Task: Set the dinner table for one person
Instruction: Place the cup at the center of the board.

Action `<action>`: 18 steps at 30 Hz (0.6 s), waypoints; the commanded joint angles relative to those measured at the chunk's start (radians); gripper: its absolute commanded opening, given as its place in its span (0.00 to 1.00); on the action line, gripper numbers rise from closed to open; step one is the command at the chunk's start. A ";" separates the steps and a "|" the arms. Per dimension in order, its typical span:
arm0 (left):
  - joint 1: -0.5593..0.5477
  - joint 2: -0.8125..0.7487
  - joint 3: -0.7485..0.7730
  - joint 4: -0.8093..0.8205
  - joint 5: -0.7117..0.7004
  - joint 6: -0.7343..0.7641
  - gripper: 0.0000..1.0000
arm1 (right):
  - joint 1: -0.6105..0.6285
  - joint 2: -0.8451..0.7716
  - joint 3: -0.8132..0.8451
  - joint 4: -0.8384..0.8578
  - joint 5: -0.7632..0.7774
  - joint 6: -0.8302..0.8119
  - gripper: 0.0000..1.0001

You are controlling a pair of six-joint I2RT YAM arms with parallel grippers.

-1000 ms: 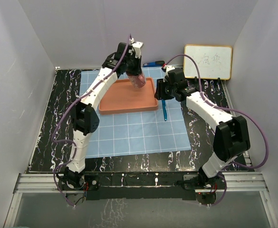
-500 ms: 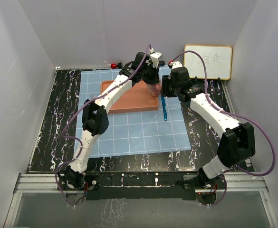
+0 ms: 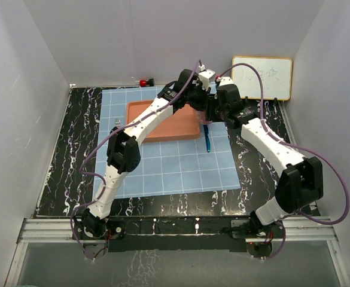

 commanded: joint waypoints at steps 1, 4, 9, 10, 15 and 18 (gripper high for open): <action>-0.043 -0.090 0.034 0.105 0.038 0.018 0.00 | -0.001 -0.055 -0.004 0.029 0.050 0.008 0.39; -0.060 -0.079 0.045 0.109 0.048 0.017 0.00 | 0.000 -0.058 -0.010 0.028 0.057 0.007 0.39; -0.091 -0.075 0.033 0.118 0.062 0.035 0.00 | -0.001 -0.070 -0.016 0.029 0.078 0.010 0.40; -0.096 -0.074 0.029 0.119 0.065 0.038 0.00 | -0.001 -0.074 -0.017 0.029 0.084 0.009 0.40; -0.122 -0.077 -0.020 0.132 0.084 0.042 0.00 | 0.000 -0.090 -0.027 0.029 0.115 0.020 0.40; -0.142 -0.077 -0.070 0.150 0.091 0.038 0.00 | 0.000 -0.101 -0.033 0.027 0.139 0.030 0.41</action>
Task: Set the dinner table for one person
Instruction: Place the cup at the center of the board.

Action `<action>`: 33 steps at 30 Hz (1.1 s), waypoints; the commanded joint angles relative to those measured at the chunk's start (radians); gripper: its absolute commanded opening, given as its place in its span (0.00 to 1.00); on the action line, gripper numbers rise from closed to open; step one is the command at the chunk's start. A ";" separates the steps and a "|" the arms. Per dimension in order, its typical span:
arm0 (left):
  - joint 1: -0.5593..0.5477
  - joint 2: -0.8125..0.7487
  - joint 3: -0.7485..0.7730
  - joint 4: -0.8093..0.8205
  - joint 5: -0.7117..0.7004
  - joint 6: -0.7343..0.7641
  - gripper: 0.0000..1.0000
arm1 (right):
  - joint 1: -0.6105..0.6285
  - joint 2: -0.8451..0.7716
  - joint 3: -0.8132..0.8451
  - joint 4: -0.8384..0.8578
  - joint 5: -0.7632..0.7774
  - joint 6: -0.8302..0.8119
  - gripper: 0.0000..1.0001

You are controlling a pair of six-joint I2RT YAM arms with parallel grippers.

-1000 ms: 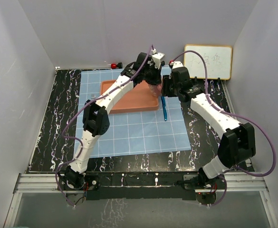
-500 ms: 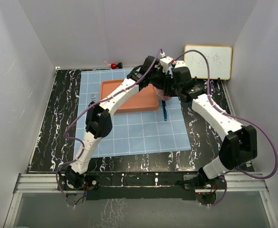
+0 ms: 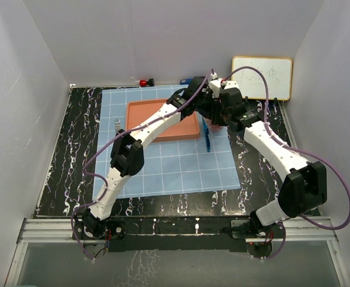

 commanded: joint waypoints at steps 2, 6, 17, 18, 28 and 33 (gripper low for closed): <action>-0.076 -0.070 -0.059 0.108 0.087 -0.005 0.00 | 0.001 -0.064 0.010 0.087 0.073 0.037 0.41; -0.104 -0.037 -0.073 0.106 0.091 -0.009 0.00 | 0.001 -0.099 0.051 0.053 0.188 0.029 0.44; -0.138 0.000 -0.094 0.138 0.123 -0.035 0.00 | 0.001 -0.187 0.087 0.030 0.351 0.024 0.52; -0.142 0.003 -0.098 0.140 0.124 -0.035 0.00 | 0.001 -0.190 0.085 0.030 0.357 0.026 0.54; -0.163 0.033 -0.113 0.120 0.155 -0.041 0.37 | 0.000 -0.226 0.053 0.029 0.380 0.037 0.58; -0.168 0.043 -0.135 0.122 0.186 -0.057 0.44 | 0.000 -0.239 0.046 0.027 0.389 0.037 0.58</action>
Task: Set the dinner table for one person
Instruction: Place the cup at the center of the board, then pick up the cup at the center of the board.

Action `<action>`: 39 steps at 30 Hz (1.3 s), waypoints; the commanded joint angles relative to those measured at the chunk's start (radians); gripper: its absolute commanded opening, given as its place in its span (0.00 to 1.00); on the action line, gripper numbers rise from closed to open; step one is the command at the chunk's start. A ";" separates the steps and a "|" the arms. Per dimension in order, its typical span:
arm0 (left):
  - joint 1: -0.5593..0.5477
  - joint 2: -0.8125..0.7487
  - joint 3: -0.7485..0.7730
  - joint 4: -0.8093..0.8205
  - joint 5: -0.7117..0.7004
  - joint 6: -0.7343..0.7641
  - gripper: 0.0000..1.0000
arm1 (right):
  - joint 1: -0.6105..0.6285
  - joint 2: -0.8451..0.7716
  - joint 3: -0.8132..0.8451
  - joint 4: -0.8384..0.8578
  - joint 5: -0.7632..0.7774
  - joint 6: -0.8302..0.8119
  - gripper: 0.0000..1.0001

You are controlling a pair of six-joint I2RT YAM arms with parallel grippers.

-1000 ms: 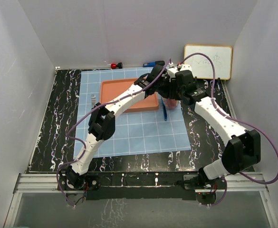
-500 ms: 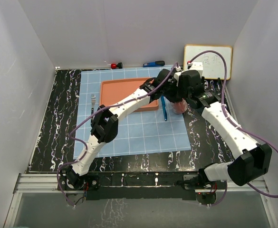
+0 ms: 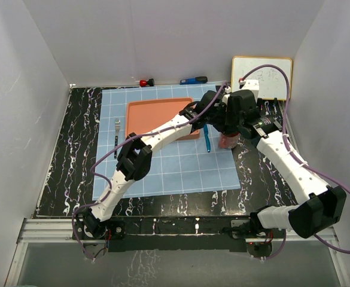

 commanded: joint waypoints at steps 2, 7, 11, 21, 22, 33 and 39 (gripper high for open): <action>-0.062 0.010 -0.045 -0.031 0.106 0.016 0.45 | -0.002 -0.052 0.031 0.204 0.064 0.038 0.58; -0.063 -0.044 -0.078 -0.032 0.042 0.038 0.46 | -0.003 -0.057 0.032 0.197 0.079 0.033 0.60; -0.062 -0.176 -0.147 -0.019 -0.146 0.067 0.49 | -0.003 -0.057 0.038 0.184 0.104 0.032 0.63; -0.051 -0.671 -0.392 0.104 -0.703 0.106 0.60 | -0.012 0.005 0.058 0.121 0.081 0.041 0.74; -0.052 -0.706 -0.415 0.110 -0.746 0.116 0.61 | -0.014 0.019 0.060 0.111 0.104 0.041 0.76; 0.066 -0.947 -0.792 0.170 -1.074 0.091 0.71 | -0.130 0.135 0.006 0.118 0.134 0.031 0.89; 0.334 -1.113 -0.921 0.093 -0.867 -0.098 0.71 | -0.303 0.120 -0.009 0.131 0.005 0.005 0.89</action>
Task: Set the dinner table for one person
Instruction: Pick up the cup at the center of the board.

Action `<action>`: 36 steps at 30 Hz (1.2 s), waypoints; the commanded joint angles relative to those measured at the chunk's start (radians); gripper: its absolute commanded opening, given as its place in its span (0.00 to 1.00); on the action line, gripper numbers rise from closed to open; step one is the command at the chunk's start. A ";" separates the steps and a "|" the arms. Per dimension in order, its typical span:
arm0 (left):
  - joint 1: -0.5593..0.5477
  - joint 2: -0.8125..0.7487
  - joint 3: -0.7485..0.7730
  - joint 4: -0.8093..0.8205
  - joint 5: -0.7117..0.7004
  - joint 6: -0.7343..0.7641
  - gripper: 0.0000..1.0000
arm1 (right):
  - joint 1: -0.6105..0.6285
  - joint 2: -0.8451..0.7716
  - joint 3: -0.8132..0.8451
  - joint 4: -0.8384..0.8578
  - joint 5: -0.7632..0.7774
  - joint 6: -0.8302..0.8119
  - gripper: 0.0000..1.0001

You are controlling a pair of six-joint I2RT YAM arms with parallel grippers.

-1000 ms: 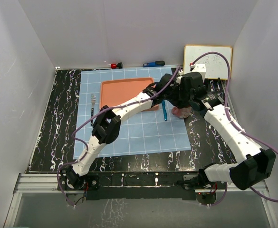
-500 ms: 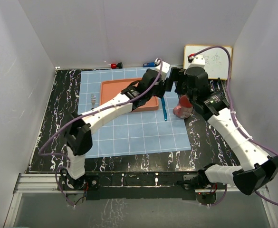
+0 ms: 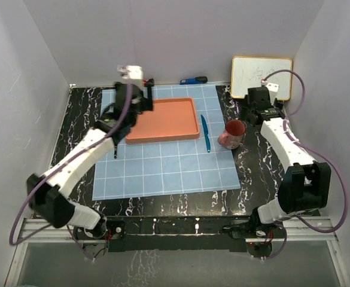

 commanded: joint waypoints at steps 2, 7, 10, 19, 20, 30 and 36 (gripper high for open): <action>0.134 -0.172 -0.028 -0.025 0.020 -0.098 0.72 | -0.086 -0.071 0.011 0.008 0.034 -0.042 0.89; 0.138 -0.170 -0.039 -0.021 0.041 -0.094 0.72 | -0.089 -0.062 -0.001 0.010 -0.029 -0.027 0.88; 0.141 -0.154 -0.051 -0.024 0.036 -0.094 0.72 | -0.090 -0.059 -0.034 0.020 -0.064 -0.024 0.88; 0.196 -0.146 -0.119 -0.015 0.102 -0.154 0.73 | -0.090 -0.078 -0.144 0.102 -0.236 0.023 0.85; 0.202 -0.148 -0.127 -0.008 0.105 -0.157 0.73 | -0.089 -0.077 -0.149 0.105 -0.249 0.025 0.85; 0.218 -0.153 -0.157 0.014 0.131 -0.168 0.73 | -0.090 -0.071 -0.209 0.122 -0.302 0.040 0.69; 0.221 -0.138 -0.157 0.002 0.161 -0.171 0.73 | -0.090 -0.065 -0.216 0.132 -0.340 0.037 0.33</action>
